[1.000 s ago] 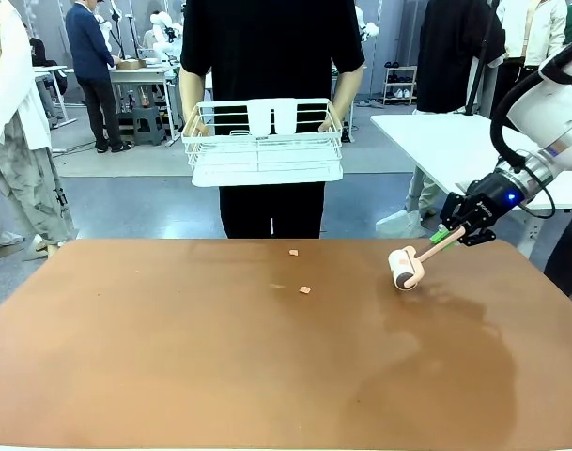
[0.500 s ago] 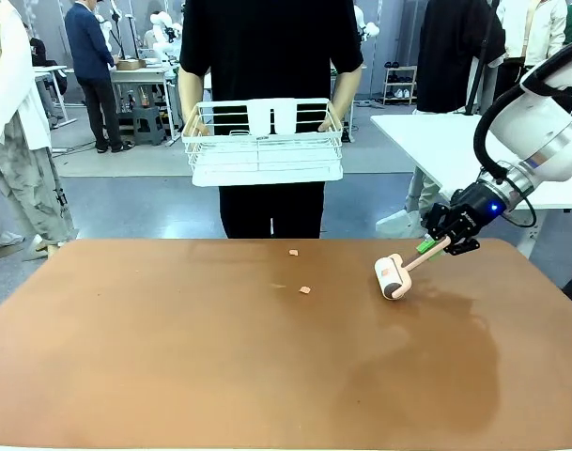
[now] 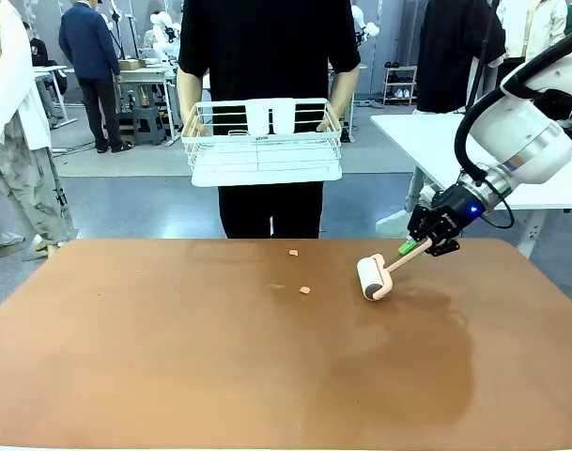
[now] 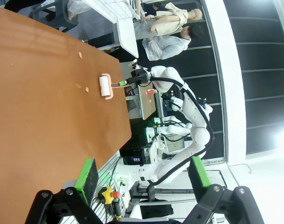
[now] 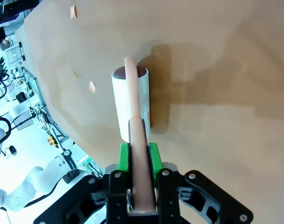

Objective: Clean the table.
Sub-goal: Clean the table with the Lint Roller when the human lifts the Dish drying rack.

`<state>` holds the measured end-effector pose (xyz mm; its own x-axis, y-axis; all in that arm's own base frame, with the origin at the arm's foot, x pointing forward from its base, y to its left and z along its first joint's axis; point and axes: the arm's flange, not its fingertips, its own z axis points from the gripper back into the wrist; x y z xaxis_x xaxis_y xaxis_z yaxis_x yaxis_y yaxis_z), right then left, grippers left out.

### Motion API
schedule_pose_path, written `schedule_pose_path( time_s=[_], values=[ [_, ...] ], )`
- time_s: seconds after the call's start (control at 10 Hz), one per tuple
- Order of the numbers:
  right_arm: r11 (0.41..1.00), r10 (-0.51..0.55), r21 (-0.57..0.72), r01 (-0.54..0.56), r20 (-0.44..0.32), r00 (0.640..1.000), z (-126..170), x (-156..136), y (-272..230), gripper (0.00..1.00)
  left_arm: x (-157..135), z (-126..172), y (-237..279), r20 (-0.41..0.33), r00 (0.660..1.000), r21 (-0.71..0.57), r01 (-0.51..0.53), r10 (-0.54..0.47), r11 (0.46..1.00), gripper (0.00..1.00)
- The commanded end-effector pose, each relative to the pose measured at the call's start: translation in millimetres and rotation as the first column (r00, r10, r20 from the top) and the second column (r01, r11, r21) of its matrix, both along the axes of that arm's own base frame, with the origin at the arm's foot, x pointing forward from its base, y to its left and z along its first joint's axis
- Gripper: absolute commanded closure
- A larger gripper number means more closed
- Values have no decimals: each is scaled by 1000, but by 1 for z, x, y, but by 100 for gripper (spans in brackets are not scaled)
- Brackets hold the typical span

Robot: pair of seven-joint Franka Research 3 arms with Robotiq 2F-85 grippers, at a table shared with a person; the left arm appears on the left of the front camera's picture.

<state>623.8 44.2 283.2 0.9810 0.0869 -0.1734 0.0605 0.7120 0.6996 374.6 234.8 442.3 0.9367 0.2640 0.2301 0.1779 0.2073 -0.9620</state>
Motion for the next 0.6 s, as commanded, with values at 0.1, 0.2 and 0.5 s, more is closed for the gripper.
schedule_pose_path(
  time_s=[0.1,0.2,0.5],
  values=[
    [1000,18,-24,-18,-17,1000,-30,-11,32,100,-2,1,2,2,1000,2,-2,2,1000,0],
    [999,21,-24,-21,-17,1000,-33,-13,41,98,-2,1,2,2,1000,2,-2,2,1000,0],
    [998,36,-50,-37,-15,999,-46,-20,73,98,-2,1,2,2,1000,2,-2,2,1000,0]
  ],
)
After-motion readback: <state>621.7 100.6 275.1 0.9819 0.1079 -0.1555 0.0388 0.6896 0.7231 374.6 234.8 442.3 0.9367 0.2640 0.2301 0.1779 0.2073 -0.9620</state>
